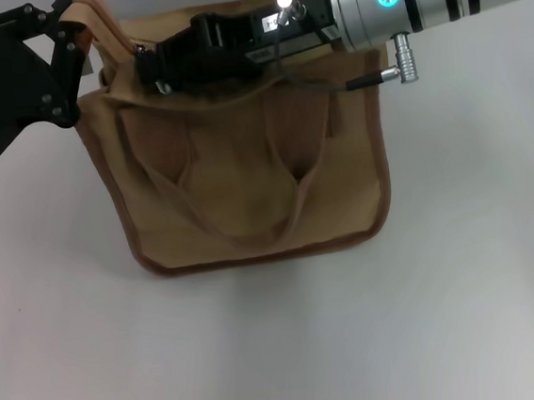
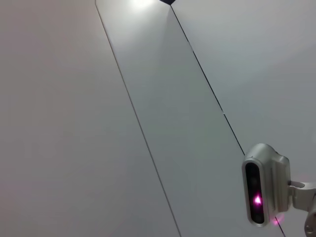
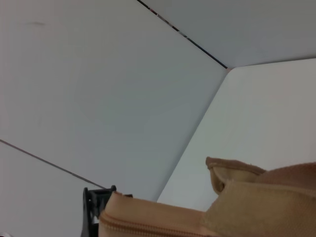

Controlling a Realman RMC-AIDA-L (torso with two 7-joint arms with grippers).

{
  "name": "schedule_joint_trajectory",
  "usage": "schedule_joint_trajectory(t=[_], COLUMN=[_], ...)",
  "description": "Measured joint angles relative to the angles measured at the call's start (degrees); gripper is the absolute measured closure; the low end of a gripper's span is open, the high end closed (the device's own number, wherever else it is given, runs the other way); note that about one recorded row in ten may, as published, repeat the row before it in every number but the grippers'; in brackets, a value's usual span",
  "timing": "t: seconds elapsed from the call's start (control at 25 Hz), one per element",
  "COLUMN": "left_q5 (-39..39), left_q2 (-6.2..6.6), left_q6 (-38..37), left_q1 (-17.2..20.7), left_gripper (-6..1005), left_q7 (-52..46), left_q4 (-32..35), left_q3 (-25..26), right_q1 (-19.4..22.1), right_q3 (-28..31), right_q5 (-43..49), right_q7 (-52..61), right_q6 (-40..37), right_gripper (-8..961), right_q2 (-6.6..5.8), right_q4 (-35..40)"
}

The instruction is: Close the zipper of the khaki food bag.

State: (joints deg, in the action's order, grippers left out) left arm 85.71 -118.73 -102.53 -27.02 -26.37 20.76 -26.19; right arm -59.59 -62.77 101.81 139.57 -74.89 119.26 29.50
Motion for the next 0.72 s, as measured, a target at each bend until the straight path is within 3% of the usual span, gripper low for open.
schedule_joint_trajectory(t=[0.2,0.72], left_q5=[0.00,-0.03], left_q2=[0.00,-0.01], left_q6=[-0.33,-0.03], left_q1=[0.08,0.31], left_gripper=[931,926], left_q7=[0.00,0.00], left_q4=[-0.31,-0.64], left_q3=[0.00,0.05], right_q1=[-0.04,0.32], right_q3=[-0.18,-2.05], right_q5=[0.71,0.77], right_q7=[0.00,-1.60], right_q6=[0.25,-1.03], right_gripper=[651,837], right_q2=[-0.07,0.04], right_q4=[0.52,2.89])
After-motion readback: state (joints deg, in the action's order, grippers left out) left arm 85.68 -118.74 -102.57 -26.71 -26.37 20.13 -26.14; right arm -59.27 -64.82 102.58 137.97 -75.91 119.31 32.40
